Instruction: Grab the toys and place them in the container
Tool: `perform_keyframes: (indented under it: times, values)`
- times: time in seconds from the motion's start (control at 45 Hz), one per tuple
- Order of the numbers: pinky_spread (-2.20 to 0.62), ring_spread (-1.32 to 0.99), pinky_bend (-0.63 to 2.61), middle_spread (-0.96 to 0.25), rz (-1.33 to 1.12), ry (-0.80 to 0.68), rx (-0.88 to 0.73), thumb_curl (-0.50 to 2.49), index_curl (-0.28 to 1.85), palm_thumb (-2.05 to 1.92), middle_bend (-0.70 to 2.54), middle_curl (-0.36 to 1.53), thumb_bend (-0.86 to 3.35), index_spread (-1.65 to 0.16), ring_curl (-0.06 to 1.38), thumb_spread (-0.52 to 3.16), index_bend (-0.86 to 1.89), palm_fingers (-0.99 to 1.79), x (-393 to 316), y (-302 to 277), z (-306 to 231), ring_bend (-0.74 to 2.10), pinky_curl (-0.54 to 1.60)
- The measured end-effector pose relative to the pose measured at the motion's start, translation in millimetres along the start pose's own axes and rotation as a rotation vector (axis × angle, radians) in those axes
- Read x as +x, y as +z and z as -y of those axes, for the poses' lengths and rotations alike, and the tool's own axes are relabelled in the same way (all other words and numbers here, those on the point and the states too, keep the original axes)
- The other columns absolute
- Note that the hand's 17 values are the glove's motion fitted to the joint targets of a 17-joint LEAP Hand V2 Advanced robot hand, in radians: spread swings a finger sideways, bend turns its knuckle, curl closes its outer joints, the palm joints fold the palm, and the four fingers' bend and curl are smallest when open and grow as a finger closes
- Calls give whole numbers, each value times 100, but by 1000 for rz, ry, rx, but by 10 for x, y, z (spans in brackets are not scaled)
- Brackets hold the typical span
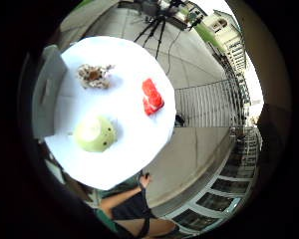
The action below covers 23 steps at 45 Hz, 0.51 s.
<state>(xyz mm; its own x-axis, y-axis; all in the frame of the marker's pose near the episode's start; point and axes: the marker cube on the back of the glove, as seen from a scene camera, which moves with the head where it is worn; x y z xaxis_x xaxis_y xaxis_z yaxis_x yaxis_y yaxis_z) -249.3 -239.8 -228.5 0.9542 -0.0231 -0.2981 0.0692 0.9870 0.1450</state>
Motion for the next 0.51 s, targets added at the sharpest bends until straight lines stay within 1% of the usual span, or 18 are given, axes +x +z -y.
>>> perform_keyframes:
  times: [0.289,0.444,0.489,0.511]
  values:
    - [-14,-30,52,-10,1,9,-3,5,34,-17,16,36,-11,-23,25,105,15,-11,-34,-30,-83,17,36]
    - [-14,-30,52,-10,3,3,-11,5,33,-17,17,35,-11,-24,25,105,15,-11,15,3,16,17,37]
    - [-14,-30,53,-10,4,55,-41,5,33,-17,17,35,-11,-24,25,104,14,-11,2,-3,36,17,37]
    - [-14,-30,53,-9,5,131,-79,5,33,-17,17,35,-11,-24,25,105,14,-11,-43,-24,6,17,37]
